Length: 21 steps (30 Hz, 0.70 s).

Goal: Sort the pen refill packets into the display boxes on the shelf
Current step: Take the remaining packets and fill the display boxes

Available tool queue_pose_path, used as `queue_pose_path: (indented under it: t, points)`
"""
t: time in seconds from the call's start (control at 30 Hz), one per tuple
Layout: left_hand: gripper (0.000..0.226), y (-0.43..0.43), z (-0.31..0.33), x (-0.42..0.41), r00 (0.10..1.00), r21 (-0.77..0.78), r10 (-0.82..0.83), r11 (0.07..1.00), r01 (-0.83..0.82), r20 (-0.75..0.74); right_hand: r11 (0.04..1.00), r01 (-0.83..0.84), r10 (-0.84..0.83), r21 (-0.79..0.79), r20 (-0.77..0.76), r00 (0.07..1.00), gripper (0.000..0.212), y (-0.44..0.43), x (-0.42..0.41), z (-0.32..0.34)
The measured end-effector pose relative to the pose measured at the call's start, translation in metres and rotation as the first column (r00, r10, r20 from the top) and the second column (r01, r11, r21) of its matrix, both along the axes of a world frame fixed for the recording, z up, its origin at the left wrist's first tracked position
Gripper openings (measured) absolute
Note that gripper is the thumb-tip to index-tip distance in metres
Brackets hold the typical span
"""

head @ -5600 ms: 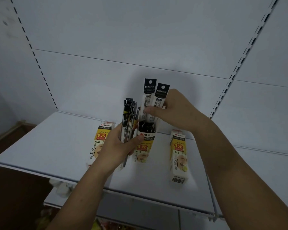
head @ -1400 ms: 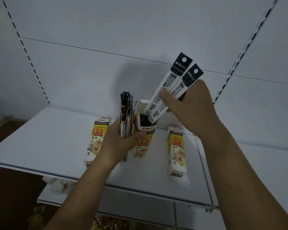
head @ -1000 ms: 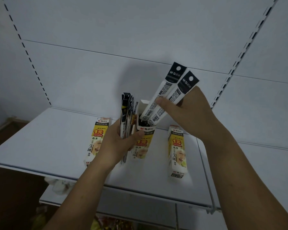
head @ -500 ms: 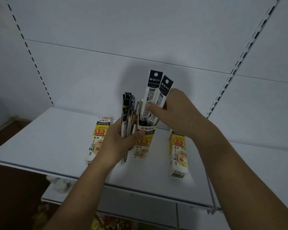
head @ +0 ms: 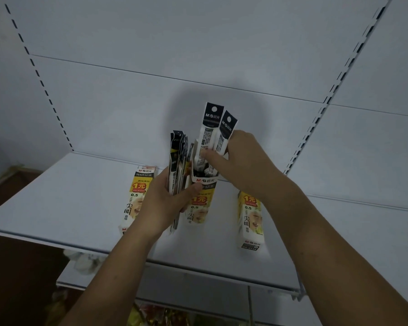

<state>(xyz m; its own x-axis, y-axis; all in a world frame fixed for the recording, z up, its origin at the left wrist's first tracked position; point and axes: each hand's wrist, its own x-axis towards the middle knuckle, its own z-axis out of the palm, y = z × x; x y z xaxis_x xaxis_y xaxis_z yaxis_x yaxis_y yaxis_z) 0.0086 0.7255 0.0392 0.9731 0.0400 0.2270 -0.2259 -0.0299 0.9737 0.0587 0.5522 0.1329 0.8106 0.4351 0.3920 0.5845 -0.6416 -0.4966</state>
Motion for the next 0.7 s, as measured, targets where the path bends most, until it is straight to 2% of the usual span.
queue_pose_path:
  t: [0.1,0.2,0.4,0.53,0.7]
  points:
    - [0.014,0.0,0.001,0.0,1.0,0.011,0.002,1.0,-0.002,0.01,1.0,0.007,-0.007,0.005,-0.001,1.0,0.044,0.002,-0.003,0.001]
    - [0.013,-0.002,0.003,-0.001,1.0,0.028,-0.003,1.0,0.003,0.002,1.0,0.022,-0.022,0.008,-0.017,1.0,0.042,-0.004,0.002,0.004]
    - [0.011,0.0,0.001,0.0,1.0,-0.006,0.006,1.0,-0.006,-0.007,0.997,0.043,-0.042,0.064,-0.027,0.999,0.02,-0.005,-0.004,-0.009]
    - [0.013,-0.002,0.002,-0.001,1.0,0.025,-0.001,1.0,0.001,-0.001,0.998,0.053,-0.052,0.02,-0.049,0.997,0.048,-0.01,-0.002,0.005]
    - [0.013,-0.002,0.001,0.0,1.0,0.015,-0.003,1.0,0.003,0.007,0.998,0.041,-0.039,0.037,-0.044,0.998,0.027,-0.008,-0.005,-0.003]
